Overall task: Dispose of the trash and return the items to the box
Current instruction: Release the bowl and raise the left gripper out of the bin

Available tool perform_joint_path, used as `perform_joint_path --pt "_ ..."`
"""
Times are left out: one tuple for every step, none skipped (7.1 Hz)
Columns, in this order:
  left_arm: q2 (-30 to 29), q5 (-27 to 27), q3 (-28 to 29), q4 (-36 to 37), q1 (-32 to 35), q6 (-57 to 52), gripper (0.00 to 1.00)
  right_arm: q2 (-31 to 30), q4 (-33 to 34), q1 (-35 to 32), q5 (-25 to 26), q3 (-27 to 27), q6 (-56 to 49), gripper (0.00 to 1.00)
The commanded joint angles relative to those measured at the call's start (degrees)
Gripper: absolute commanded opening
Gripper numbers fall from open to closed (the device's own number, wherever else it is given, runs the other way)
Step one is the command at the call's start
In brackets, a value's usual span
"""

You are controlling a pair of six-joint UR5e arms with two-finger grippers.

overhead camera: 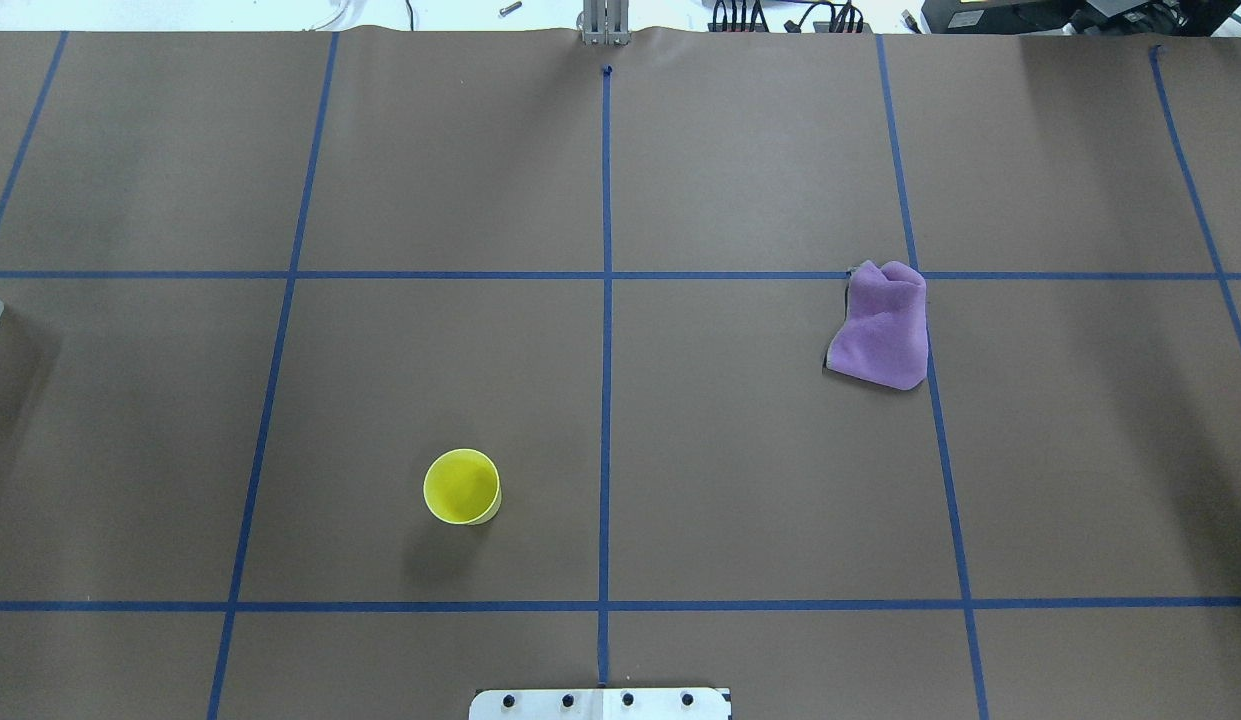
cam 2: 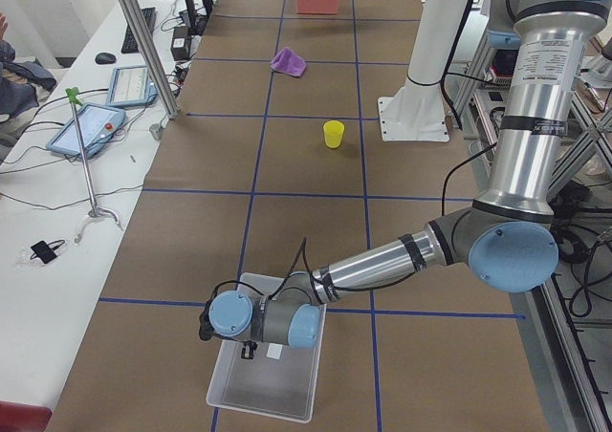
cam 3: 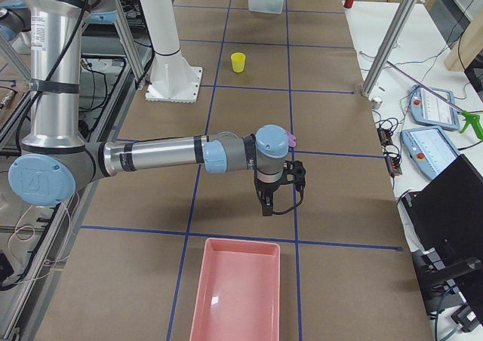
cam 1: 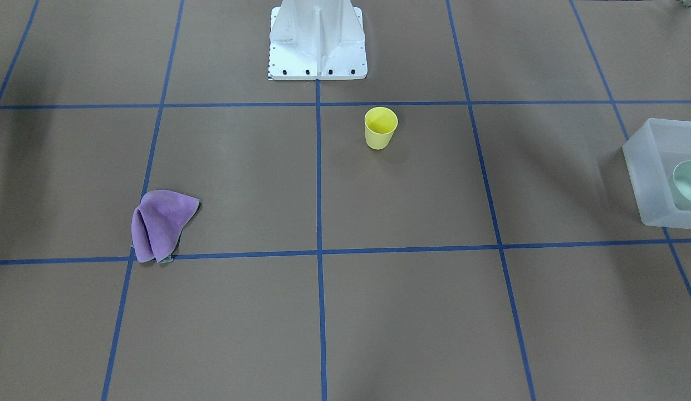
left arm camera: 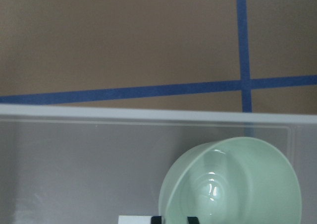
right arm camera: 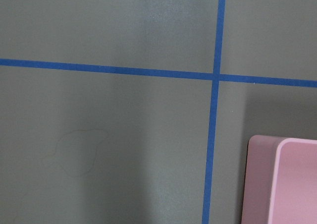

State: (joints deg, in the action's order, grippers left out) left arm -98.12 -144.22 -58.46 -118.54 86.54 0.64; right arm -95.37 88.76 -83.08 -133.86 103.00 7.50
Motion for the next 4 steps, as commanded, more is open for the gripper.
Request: perform_joint_path --pt "-0.4 -2.7 -4.3 4.4 0.5 0.0 0.97 0.0 0.0 0.0 0.0 -0.1 0.1 1.0" --pt "-0.2 -3.4 -13.2 12.9 0.3 0.0 0.97 0.0 0.0 0.1 0.0 -0.3 0.1 1.0" --pt "0.6 -2.0 -26.5 27.0 0.5 0.1 0.97 0.0 0.1 0.1 0.0 -0.3 0.1 1.0" --pt "0.4 2.6 -37.9 39.8 -0.1 1.7 0.97 0.0 0.1 0.1 0.1 -0.3 0.1 1.0"
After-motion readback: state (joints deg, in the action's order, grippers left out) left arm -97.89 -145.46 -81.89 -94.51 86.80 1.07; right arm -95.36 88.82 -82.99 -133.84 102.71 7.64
